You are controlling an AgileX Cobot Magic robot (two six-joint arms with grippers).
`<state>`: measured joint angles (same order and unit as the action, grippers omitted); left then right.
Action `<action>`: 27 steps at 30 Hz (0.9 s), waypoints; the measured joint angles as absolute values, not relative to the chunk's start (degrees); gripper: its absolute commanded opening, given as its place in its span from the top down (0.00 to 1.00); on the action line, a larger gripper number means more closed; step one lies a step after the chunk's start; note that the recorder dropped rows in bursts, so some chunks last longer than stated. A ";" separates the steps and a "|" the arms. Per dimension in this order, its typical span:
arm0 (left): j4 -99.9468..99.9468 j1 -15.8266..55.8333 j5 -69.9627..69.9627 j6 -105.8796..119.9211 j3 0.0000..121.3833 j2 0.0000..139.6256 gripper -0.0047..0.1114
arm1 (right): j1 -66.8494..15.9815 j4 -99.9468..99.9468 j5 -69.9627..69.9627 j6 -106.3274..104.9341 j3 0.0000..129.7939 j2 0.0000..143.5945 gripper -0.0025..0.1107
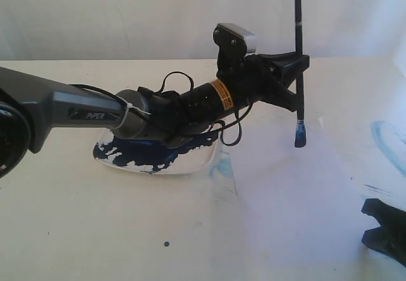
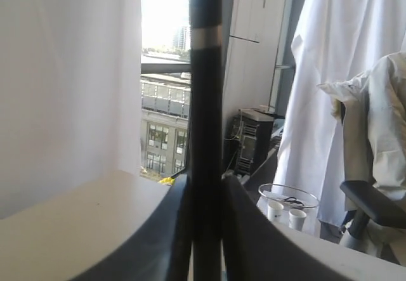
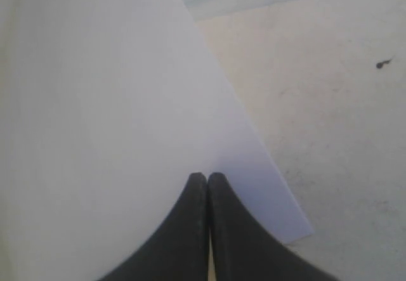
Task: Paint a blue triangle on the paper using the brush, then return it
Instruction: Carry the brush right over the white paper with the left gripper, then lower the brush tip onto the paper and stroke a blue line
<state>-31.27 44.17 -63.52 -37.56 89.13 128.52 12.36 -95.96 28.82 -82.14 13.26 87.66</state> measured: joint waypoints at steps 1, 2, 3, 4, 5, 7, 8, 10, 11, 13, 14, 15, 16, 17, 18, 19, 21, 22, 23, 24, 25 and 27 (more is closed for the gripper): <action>-30.37 44.17 -63.24 -37.47 89.13 128.52 0.96 | 12.36 -95.96 28.82 -82.14 13.26 87.66 0.98; -29.34 44.17 -62.92 -37.46 89.13 128.52 0.96 | 12.36 -95.96 28.82 -82.14 13.26 87.66 0.98; -28.41 44.17 -62.81 -37.38 89.13 128.52 0.96 | 12.36 -95.96 28.82 -82.14 13.26 87.66 0.98; -27.78 44.17 -62.73 -37.38 89.13 128.52 0.96 | 12.36 -95.96 28.82 -82.14 13.26 87.66 0.98; -26.88 44.17 -62.54 -37.25 89.13 128.52 0.96 | 12.36 -95.96 28.82 -82.14 13.26 87.66 0.98; -25.37 44.17 -61.40 -36.68 89.13 128.52 0.96 | 12.36 -95.96 28.82 -82.14 13.26 87.66 0.98; -24.83 44.17 -60.79 -36.34 89.13 128.52 0.96 | 12.36 -95.96 28.82 -82.14 13.26 87.66 0.98; -24.13 44.17 -59.39 -36.10 89.13 128.52 0.96 | 12.36 -95.96 28.82 -82.14 13.26 87.66 0.98; -23.84 44.17 -59.00 -36.11 89.13 128.52 0.96 | 12.36 -95.96 28.82 -82.14 13.26 87.66 0.98; -23.63 44.17 -58.52 -35.98 89.13 128.52 0.96 | 12.36 -95.96 28.82 -82.14 13.26 87.66 0.98; -23.61 44.17 -58.38 -35.83 89.13 128.52 0.96 | 12.36 -95.96 28.82 -82.14 13.26 87.66 0.98; -23.61 44.17 -58.24 -35.42 89.13 128.52 0.96 | 12.36 -95.96 28.82 -82.14 13.26 87.66 0.98; -23.61 44.17 -58.09 -35.14 89.13 128.52 0.96 | 12.36 -95.96 28.82 -82.14 13.26 87.66 0.98; -23.61 44.17 -57.90 -35.00 89.13 128.52 0.96 | 12.36 -95.96 28.82 -82.14 13.26 87.66 0.98; -23.61 44.28 -57.46 -34.78 89.13 128.52 0.96 | 12.36 -95.96 28.82 -82.14 13.26 87.66 0.98; -23.61 44.28 -57.16 -34.60 89.13 128.52 0.96 | 12.36 -95.96 28.82 -82.14 13.26 87.66 0.98; -23.61 44.40 -56.88 -34.51 89.13 128.52 0.96 | 12.36 -95.96 28.82 -82.14 13.26 87.66 0.98; -23.61 44.51 -56.88 -34.39 89.13 128.52 0.96 | 12.36 -95.96 28.82 -82.14 13.26 87.66 0.98; -23.61 44.51 -56.79 -34.39 89.13 128.52 0.96 | 12.36 -95.96 28.71 -82.14 13.26 87.66 0.98; -23.61 44.51 -56.79 -34.39 89.13 128.52 0.96 | 12.36 -95.96 28.71 -82.14 13.26 87.66 0.98; -23.61 44.51 -56.75 -34.39 89.13 128.52 0.96 | 12.36 -95.96 28.71 -82.14 13.26 87.66 0.98; -23.61 44.51 -56.43 -34.39 89.13 128.52 0.96 | 12.36 -95.96 28.71 -82.14 13.26 87.66 0.98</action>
<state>-23.61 44.51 -56.43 -34.39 89.13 128.52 12.36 -95.96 28.71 -82.14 13.26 87.66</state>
